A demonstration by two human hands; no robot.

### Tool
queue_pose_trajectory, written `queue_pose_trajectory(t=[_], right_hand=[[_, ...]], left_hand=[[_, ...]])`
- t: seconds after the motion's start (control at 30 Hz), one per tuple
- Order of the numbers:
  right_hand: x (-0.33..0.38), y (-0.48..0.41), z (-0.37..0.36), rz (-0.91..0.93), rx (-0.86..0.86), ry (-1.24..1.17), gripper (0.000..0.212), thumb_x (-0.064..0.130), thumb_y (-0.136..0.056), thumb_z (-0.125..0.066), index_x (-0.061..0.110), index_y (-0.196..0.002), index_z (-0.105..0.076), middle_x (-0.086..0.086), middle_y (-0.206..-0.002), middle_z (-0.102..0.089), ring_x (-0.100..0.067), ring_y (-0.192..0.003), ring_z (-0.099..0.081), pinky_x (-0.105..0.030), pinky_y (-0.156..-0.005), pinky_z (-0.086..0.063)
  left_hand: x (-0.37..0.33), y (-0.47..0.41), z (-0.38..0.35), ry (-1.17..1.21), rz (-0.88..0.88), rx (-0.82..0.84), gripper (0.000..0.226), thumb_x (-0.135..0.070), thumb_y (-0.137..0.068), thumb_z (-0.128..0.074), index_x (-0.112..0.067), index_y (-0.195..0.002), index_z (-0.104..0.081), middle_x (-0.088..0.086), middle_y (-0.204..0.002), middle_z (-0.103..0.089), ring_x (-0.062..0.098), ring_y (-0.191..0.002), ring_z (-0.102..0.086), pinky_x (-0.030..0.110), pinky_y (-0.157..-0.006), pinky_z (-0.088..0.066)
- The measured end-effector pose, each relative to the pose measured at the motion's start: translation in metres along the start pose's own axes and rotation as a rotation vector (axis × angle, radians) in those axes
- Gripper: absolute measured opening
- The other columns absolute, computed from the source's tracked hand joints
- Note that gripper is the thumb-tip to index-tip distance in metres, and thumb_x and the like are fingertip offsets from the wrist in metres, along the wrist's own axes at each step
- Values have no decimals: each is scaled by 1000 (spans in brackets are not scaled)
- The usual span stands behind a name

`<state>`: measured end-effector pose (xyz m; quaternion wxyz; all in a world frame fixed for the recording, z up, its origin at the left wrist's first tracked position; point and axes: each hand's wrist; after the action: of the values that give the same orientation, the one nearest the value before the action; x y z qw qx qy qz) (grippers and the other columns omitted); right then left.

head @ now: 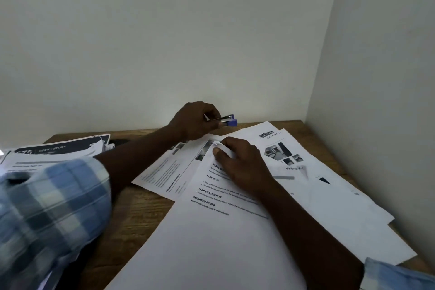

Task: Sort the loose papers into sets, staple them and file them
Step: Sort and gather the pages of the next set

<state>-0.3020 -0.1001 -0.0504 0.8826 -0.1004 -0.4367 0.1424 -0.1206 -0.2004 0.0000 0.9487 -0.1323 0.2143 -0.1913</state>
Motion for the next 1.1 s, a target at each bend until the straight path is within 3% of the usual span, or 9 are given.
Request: queue_pose_trajectory(t=[0.23, 0.3, 0.43, 0.6, 0.77, 0.83, 0.93, 1.0, 1.1], right_hand=[[3, 1, 0, -6, 8, 37, 28, 45, -101, -56, 23, -114, -70, 0, -114, -73, -25, -109, -63, -40, -101, -44], [3, 1, 2, -7, 13, 36, 27, 45, -102, -55, 24, -112, -69, 0, -111, -73, -26, -107, -64, -42, -101, -44], [4, 3, 2, 1, -15, -7, 22, 43, -102, -56, 25, -106, -69, 1, -107, -73, -26, -105, -64, -46, -100, -45], [17, 10, 3, 115, -269, -43, 29, 47, -96, -51, 22, -97, -66, 0, -89, -73, -30, -89, -67, -47, -88, -49], [47, 13, 6, 281, -504, 72, 20, 40, -99, -55, 24, -96, -66, 2, -85, -73, -30, -82, -68, -43, -81, -47], [56, 19, 8, 339, -627, 113, 19, 36, -98, -58, 26, -112, -66, 5, -100, -72, -26, -93, -65, -43, -88, -44], [75, 41, 2, 482, -766, 122, 37, 29, -99, -58, 20, -135, -57, 5, -130, -60, -20, -121, -55, -46, -108, -36], [85, 55, -3, 579, -762, 108, 40, 27, -101, -56, 15, -139, -54, 2, -140, -55, -19, -133, -49, -44, -114, -30], [99, 69, -25, 641, -629, -3, 45, 31, -103, -51, 11, -143, -51, -1, -146, -52, -21, -140, -45, -38, -116, -27]], left_hand=[[-7, -11, -24, -233, 135, 47, 46, -63, -87, -71, -35, -122, -67, -8, -121, -66, 17, -115, -60, 41, -100, -44], [-16, -3, -12, -112, 165, -24, 49, -66, -88, -68, -33, -125, -65, -7, -124, -64, 16, -115, -59, 42, -102, -45], [-40, 46, 13, 222, 221, -100, 35, -58, -95, -65, -27, -110, -73, -15, -106, -72, 4, -98, -67, 31, -88, -50], [-62, 124, 36, 589, 393, 17, 31, -52, -97, -65, -27, -117, -69, -4, -106, -76, 15, -94, -75, 36, -80, -59], [-66, 171, 47, 604, 383, 91, 15, -23, -97, -72, -23, -111, -76, 0, -112, -78, 18, -99, -76, 44, -92, -61], [-71, 182, 53, 541, 315, 38, 20, -21, -91, -66, -19, -108, -77, -1, -107, -79, 18, -99, -75, 42, -90, -60], [-68, 203, 81, 431, 306, -92, 18, -21, -86, -61, -14, -96, -75, 4, -95, -78, 19, -88, -74, 44, -81, -59], [-55, 212, 109, 340, 322, -167, 23, -31, -76, -60, -14, -85, -71, 9, -83, -74, 21, -74, -68, 46, -73, -57], [-25, 237, 154, 265, 417, -303, 35, -36, -63, -58, -15, -86, -74, 11, -81, -73, 29, -74, -70, 49, -71, -61]])
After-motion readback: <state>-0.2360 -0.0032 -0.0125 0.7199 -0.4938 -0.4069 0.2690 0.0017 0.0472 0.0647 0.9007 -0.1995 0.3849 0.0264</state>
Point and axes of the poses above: each hand's wrist, its own y-axis away from the middle knuckle, its own z-axis out of the back of the hand, x = y × z
